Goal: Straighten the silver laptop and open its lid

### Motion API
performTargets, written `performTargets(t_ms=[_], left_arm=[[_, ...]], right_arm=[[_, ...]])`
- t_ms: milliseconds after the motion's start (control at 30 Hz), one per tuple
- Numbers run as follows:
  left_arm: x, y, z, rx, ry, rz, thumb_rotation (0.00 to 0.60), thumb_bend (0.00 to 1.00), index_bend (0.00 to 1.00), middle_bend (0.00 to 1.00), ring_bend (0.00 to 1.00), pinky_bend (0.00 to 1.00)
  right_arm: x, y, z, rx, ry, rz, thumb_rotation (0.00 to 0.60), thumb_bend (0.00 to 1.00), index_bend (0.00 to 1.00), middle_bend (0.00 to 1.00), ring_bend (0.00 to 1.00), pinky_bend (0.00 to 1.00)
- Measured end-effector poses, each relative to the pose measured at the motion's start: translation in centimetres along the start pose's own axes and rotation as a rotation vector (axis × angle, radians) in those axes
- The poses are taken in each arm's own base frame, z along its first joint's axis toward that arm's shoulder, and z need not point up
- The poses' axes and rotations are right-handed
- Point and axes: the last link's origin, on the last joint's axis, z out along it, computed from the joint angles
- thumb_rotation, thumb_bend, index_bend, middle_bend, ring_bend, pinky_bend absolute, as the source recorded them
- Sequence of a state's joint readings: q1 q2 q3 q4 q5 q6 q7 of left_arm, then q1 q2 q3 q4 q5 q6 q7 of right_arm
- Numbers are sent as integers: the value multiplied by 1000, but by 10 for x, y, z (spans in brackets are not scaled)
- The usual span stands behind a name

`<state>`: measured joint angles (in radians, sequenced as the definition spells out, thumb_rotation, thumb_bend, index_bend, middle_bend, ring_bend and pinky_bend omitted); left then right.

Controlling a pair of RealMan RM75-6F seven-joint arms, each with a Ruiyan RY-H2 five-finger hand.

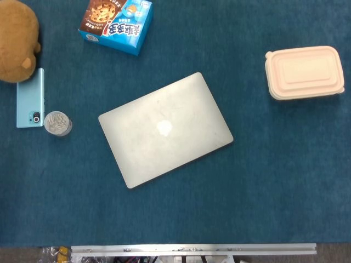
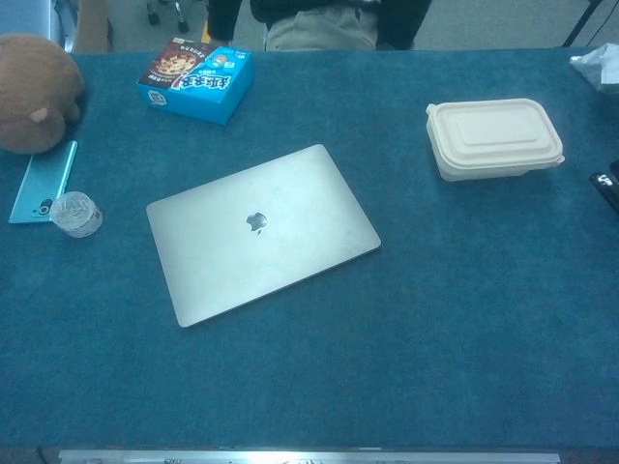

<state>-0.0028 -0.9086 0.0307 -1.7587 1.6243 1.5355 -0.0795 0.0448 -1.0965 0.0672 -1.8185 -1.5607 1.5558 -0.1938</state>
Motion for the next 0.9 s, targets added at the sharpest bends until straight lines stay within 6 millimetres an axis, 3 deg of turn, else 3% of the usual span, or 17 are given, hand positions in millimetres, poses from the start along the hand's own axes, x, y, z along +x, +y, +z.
performTargets(t_ms=[267,433,533,633,900], left_arm=[[-4,15,12,-108,-112,-24,596,342,162,104,48,80],[-12,32,14,-191,-185,-18,520,342,142,95,40,73],[-18,44,15,-239,-235,-13,424,340,107,80,25,70],[-25,58,16,-282,-284,-2,365,325,76,64,11,69],[-44,95,18,-376,-387,26,266,282,1,4,0,42]], right_arm=[[0,1,3,2,0,-1,600,397,0,45,0,98],[-2,2,4,0,-4,-2,600,398,0,45,0,98],[-3,3,5,-1,-6,-1,600,397,0,45,0,98],[-4,4,7,-2,-7,1,600,398,0,45,0,98],[-6,9,10,-6,-12,7,600,397,0,45,0,98]])
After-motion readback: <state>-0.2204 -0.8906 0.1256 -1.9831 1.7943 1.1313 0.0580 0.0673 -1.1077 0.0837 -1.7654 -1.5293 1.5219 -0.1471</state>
